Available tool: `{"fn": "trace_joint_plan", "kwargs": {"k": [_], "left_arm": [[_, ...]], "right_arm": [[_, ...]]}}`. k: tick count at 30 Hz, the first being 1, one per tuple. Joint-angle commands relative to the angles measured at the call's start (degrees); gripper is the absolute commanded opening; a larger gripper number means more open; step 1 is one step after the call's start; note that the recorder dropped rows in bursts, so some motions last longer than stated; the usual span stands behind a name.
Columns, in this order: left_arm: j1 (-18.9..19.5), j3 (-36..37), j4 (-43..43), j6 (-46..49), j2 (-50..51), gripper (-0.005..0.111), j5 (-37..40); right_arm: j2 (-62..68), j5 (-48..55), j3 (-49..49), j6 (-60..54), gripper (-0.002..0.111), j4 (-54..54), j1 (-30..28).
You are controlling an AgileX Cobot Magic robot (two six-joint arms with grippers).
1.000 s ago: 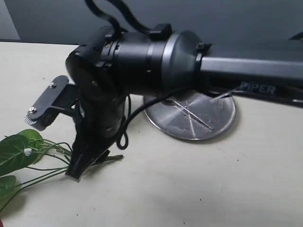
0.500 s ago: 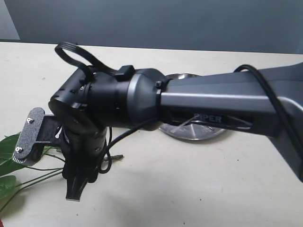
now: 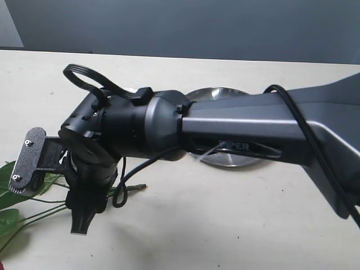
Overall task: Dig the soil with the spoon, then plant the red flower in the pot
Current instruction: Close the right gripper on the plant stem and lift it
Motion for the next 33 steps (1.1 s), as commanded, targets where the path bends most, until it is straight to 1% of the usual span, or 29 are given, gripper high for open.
{"fn": "trace_joint_plan", "kwargs": {"k": [1, 7, 11, 14, 16, 18, 19, 26, 30, 33], "left_arm": [[-0.38, 0.12, 0.0, -0.21, -0.26, 0.001, -0.74], [-0.38, 0.12, 0.0, -0.21, -0.26, 0.001, -0.74], [-0.38, 0.12, 0.0, -0.21, -0.26, 0.001, -0.74], [-0.38, 0.12, 0.0, -0.21, -0.26, 0.001, -0.74], [-0.38, 0.12, 0.0, -0.21, -0.26, 0.001, -0.74], [-0.38, 0.12, 0.0, -0.21, -0.26, 0.001, -0.74], [-0.38, 0.12, 0.0, -0.21, -0.26, 0.001, -0.74], [-0.38, 0.12, 0.0, -0.21, -0.26, 0.001, -0.74], [-0.38, 0.12, 0.0, -0.21, -0.26, 0.001, -0.74], [-0.38, 0.12, 0.0, -0.21, -0.26, 0.001, -0.74]], "right_arm": [[0.05, -1.35, -0.09, -0.26, 0.055, 0.45, 0.08], [0.05, -4.53, -0.09, -0.26, 0.055, 1.68, 0.08], [0.05, -4.75, -0.09, -0.26, 0.055, 1.79, 0.08], [0.05, -4.75, -0.09, -0.26, 0.043, 1.83, 0.08], [0.05, -4.75, -0.09, -0.26, 0.026, 2.34, 0.08], [0.05, -4.75, -0.09, -0.26, 0.005, 2.59, 0.08], [0.05, -4.75, -0.09, -0.26, 0.0, 2.73, 0.08], [0.05, -6.03, -0.09, 0.0, 0.0, 4.99, 0.08], [-0.84, -9.7, -0.09, 0.69, 0.0, 6.62, 0.08], [-2.41, -13.12, -0.09, 4.26, 0.0, 6.62, 0.08]]}}
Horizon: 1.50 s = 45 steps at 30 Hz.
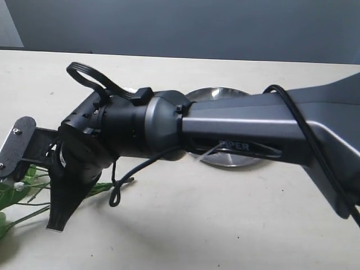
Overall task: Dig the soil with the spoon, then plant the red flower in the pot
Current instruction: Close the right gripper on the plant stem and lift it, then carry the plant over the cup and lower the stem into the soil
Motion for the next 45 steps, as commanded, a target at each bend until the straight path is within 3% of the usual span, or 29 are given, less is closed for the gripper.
{"fn": "trace_joint_plan", "kwargs": {"k": [1, 15, 36, 40, 45], "left_arm": [[-0.38, 0.12, 0.0, -0.21, -0.26, 0.001, -0.74], [-0.38, 0.12, 0.0, -0.21, -0.26, 0.001, -0.74], [-0.38, 0.12, 0.0, -0.21, -0.26, 0.001, -0.74], [-0.38, 0.12, 0.0, -0.21, -0.26, 0.001, -0.74], [-0.38, 0.12, 0.0, -0.21, -0.26, 0.001, -0.74]], "right_arm": [[-3.09, -6.19, -0.09, 4.41, 0.0, 0.35, -0.03], [-8.12, -17.2, -0.09, 31.54, 0.0, -16.36, -2.64], [-8.5, -39.52, 4.27, 44.61, 0.0, -12.0, -16.11], [-9.54, -51.74, 11.23, 44.22, 0.0, -4.41, -18.68], [-10.85, -80.92, 26.18, 42.71, 0.0, 6.75, -19.74]]}}
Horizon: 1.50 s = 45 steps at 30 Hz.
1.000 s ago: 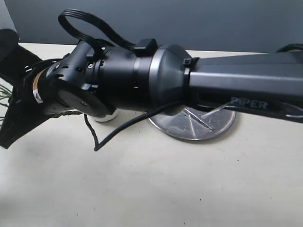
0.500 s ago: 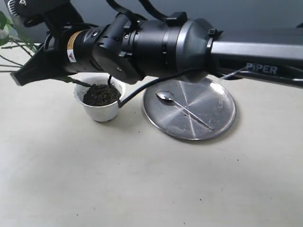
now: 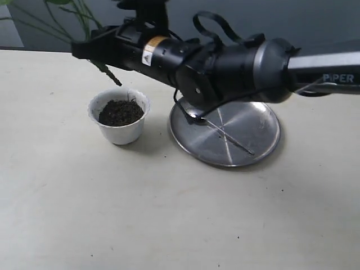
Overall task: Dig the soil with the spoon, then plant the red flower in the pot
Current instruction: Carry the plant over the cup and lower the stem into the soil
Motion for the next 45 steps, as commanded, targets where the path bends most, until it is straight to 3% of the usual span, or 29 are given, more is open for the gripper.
{"fn": "trace_joint_plan", "kwargs": {"k": [1, 7, 16, 24, 28, 34, 45], "left_arm": [[-0.38, 0.12, 0.0, -0.21, -0.26, 0.001, -0.74], [-0.38, 0.12, 0.0, -0.21, -0.26, 0.001, -0.74], [-0.38, 0.12, 0.0, -0.21, -0.26, 0.001, -0.74], [-0.38, 0.12, 0.0, -0.21, -0.26, 0.001, -0.74], [-0.38, 0.12, 0.0, -0.21, -0.26, 0.001, -0.74], [-0.38, 0.12, 0.0, -0.21, -0.26, 0.001, -0.74], [-0.38, 0.12, 0.0, -0.21, -0.26, 0.001, -0.74]], "right_arm": [[-1.5, -26.14, 13.39, -1.04, -0.001, 10.2, -1.02], [-1.5, -33.43, 20.61, 0.37, -0.001, 11.87, -1.14], [4.18, -41.81, 20.61, 13.73, -0.001, 9.48, -1.14], [8.43, -42.41, 20.48, 15.86, -0.001, 6.11, -1.14], [8.55, -40.52, 19.67, 15.86, -0.001, 5.99, -1.14], [8.55, -25.38, 15.3, 15.67, -0.001, 4.28, -1.14], [8.55, -16.12, 12.58, 14.86, -0.001, 0.8, -1.14]]}}
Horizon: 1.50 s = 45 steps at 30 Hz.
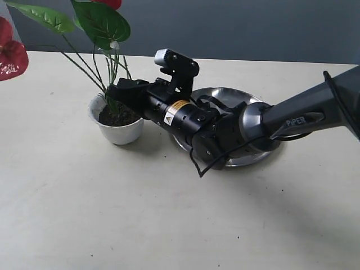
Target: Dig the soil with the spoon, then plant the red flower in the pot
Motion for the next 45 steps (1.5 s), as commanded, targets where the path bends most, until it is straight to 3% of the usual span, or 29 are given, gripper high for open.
{"fn": "trace_joint_plan", "kwargs": {"k": [1, 28, 41, 45], "left_arm": [[-0.38, 0.12, 0.0, -0.21, -0.26, 0.001, -0.74], [-0.38, 0.12, 0.0, -0.21, -0.26, 0.001, -0.74], [-0.38, 0.12, 0.0, -0.21, -0.26, 0.001, -0.74], [-0.38, 0.12, 0.0, -0.21, -0.26, 0.001, -0.74]], "right_arm": [[-0.21, 5.58, -0.17, -1.68, -0.001, -0.69, -0.24], [-2.7, 16.11, -0.17, -2.58, -0.001, -2.88, -0.24], [-2.7, 16.02, -0.17, -2.58, -0.001, -4.86, -0.24], [-2.8, 16.02, -0.17, -2.58, 0.01, -5.03, -0.24]]}}
